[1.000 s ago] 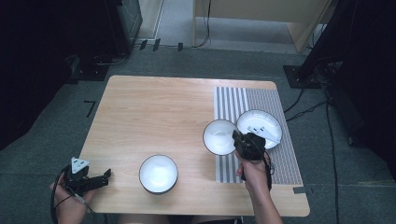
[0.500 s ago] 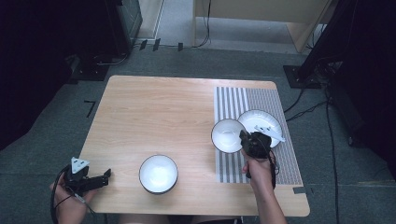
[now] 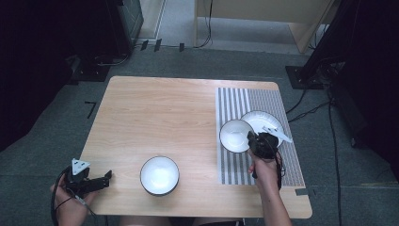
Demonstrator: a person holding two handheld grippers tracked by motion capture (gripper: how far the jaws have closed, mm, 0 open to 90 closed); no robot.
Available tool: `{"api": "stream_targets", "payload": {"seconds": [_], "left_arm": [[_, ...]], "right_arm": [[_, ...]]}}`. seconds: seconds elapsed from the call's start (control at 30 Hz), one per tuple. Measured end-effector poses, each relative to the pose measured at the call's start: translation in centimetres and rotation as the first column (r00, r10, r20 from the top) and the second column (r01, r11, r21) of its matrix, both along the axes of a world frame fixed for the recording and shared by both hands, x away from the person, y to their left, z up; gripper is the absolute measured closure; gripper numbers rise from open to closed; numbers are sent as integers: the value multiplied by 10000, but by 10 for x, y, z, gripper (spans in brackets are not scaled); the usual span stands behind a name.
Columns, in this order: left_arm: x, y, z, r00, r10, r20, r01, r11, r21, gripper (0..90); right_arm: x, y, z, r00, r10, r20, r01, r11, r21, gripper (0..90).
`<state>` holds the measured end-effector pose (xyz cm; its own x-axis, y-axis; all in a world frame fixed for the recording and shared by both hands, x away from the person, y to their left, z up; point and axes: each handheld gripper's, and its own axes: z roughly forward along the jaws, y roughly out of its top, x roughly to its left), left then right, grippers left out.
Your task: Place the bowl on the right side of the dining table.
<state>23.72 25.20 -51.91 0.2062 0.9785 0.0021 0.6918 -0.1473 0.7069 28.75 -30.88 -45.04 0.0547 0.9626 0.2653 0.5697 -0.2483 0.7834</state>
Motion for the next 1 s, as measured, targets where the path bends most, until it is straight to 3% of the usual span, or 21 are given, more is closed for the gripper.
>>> {"api": "stream_targets", "payload": {"seconds": [0.7,1.0], "left_arm": [[0,0,0,10000,1,-1,-1,10000,-1,0],[0,0,0,10000,-2,-1,2,10000,2,0]], "right_arm": [[8,-25,-14,9972,-659,-339,666,9976,180,836],[9,-45,-13,9930,-1148,-268,1162,9916,574,836]]}}
